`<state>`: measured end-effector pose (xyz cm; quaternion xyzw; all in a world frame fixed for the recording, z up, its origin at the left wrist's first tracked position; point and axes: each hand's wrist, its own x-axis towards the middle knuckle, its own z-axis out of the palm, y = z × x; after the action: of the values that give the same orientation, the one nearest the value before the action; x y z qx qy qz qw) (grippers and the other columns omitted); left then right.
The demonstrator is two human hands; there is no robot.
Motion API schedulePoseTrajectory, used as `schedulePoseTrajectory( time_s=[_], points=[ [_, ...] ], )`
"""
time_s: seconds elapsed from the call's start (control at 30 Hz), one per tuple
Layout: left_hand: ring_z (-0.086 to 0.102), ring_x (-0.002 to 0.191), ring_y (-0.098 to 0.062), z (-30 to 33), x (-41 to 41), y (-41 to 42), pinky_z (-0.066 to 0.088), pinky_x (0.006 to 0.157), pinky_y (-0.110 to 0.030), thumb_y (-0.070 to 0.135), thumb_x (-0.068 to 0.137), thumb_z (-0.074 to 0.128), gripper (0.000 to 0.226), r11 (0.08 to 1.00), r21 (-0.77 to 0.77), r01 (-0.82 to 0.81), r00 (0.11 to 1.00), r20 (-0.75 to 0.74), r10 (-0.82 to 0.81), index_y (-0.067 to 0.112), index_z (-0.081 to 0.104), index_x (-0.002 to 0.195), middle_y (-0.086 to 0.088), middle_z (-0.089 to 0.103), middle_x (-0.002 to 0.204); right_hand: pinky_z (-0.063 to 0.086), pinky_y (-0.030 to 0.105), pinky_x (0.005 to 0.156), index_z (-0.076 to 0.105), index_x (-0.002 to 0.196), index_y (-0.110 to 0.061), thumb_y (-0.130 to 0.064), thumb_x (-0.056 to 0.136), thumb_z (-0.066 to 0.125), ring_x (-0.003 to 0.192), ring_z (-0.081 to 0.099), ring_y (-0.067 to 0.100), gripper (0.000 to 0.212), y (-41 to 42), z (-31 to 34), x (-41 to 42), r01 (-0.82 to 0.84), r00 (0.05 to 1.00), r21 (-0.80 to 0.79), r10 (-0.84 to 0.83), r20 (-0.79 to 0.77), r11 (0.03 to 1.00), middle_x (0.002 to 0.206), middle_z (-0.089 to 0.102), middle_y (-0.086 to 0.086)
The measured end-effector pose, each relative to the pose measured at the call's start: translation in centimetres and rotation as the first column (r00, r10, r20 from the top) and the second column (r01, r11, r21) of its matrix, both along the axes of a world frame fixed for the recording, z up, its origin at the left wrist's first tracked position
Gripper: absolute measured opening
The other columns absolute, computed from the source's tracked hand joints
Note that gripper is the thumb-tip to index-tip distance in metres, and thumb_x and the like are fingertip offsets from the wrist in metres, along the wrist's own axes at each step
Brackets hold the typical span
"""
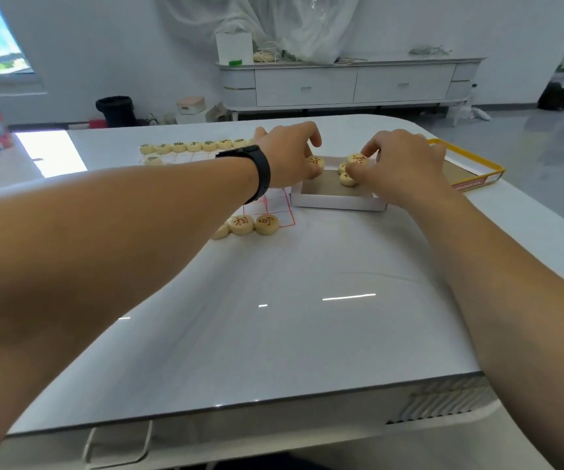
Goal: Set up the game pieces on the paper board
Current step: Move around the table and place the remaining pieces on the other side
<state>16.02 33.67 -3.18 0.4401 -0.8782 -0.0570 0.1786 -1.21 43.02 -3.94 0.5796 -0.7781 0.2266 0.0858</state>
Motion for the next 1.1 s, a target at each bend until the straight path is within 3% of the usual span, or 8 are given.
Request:
schedulePoseTrajectory(
  time_s=[0.13,0.2,0.3,0.5,0.63,0.87,0.97,1.1],
  points=[
    [0.059,0.094,-0.013,0.5,3.3,2.4,0.038,0.096,-0.042,0.043,0.088,0.073,0.045,1.0,0.008,0.006,0.98,-0.197,-0.005,0.03,0.05,0.124,0.014,0.067,0.107,0.035,0.046,0.09,0.066,0.114,-0.028,-0.054,0.087,0.06,0.108,0.051,0.027,0.038,0.9,0.3,2.6,-0.03,1.0,-0.12,0.029,-0.008,0.992,0.112,0.062,-0.001],
    [0.057,0.083,-0.007,0.4,5.5,3.8,0.046,0.083,-0.034,0.038,0.087,0.075,0.045,1.0,0.028,0.014,0.948,-0.319,-0.004,0.028,0.05,0.123,0.015,0.063,0.102,0.035,0.045,0.089,0.066,0.11,-0.026,-0.051,0.088,0.058,0.104,0.052,0.027,0.035,1.1,0.2,4.4,-0.083,0.996,-0.189,0.076,-0.047,0.978,0.109,0.064,-0.002],
    [0.056,0.078,-0.002,0.4,8.8,5.4,0.044,0.069,-0.022,0.03,0.087,0.077,0.046,0.999,0.041,-0.006,0.925,-0.38,0.021,0.024,0.053,0.125,0.011,0.062,0.105,0.036,0.044,0.088,0.067,0.109,-0.022,-0.048,0.088,0.06,0.102,0.053,0.027,0.034,1.3,0.0,7.0,-0.202,0.973,-0.254,0.164,-0.162,0.946,0.107,0.069,-0.001],
    [0.053,0.08,0.006,0.3,17.8,7.3,0.04,0.071,-0.01,0.03,0.087,0.078,0.038,0.986,0.001,-0.167,0.901,-0.406,0.154,0.023,0.064,0.121,0.013,0.064,0.108,0.032,0.038,0.084,0.066,0.117,-0.023,-0.046,0.09,0.062,0.103,0.052,0.023,0.036,0.5,0.5,14.8,-0.399,0.915,-0.307,0.354,-0.194,0.864,0.108,0.069,-0.007],
    [0.054,0.081,0.005,0.3,22.8,6.8,0.04,0.071,-0.011,0.036,0.088,0.076,0.035,0.967,-0.061,-0.246,0.894,-0.401,0.202,0.025,0.065,0.119,0.014,0.063,0.108,0.027,0.036,0.083,0.066,0.12,-0.025,-0.047,0.09,0.062,0.103,0.051,0.02,0.037,-1.7,1.0,19.9,-0.461,0.887,-0.322,0.415,-0.203,0.827,0.109,0.069,-0.008],
    [0.061,0.077,-0.005,-0.9,26.6,2.8,0.047,0.069,-0.013,0.035,0.091,0.073,0.031,0.934,-0.036,-0.355,0.762,-0.59,0.267,0.025,0.064,0.119,0.014,0.064,0.108,0.025,0.035,0.082,0.066,0.119,-0.027,-0.051,0.09,0.06,0.105,0.052,0.019,0.037,-4.9,0.2,23.5,-0.383,0.922,-0.388,0.372,-0.107,0.838,0.109,0.068,-0.01],
    [0.06,0.079,-0.005,-3.0,27.2,1.9,0.047,0.073,-0.015,0.036,0.091,0.073,0.033,0.935,0.04,-0.353,0.754,-0.579,0.31,0.026,0.065,0.122,0.014,0.064,0.109,0.024,0.036,0.083,0.067,0.119,-0.027,-0.052,0.091,0.06,0.105,0.052,0.019,0.037,-4.5,-0.8,22.7,-0.385,0.923,-0.371,0.358,-0.142,0.845,0.108,0.068,-0.012],
    [0.059,0.091,-0.003,-4.0,28.5,0.5,0.045,0.09,-0.023,0.034,0.091,0.074,0.038,0.923,0.191,-0.333,0.787,-0.484,0.384,0.025,0.067,0.127,0.011,0.068,0.113,0.021,0.036,0.081,0.066,0.121,-0.028,-0.052,0.091,0.061,0.108,0.051,0.02,0.038,-4.8,-1.1,21.6,-0.351,0.936,-0.345,0.328,-0.126,0.87,0.111,0.069,-0.011]
  ],
)
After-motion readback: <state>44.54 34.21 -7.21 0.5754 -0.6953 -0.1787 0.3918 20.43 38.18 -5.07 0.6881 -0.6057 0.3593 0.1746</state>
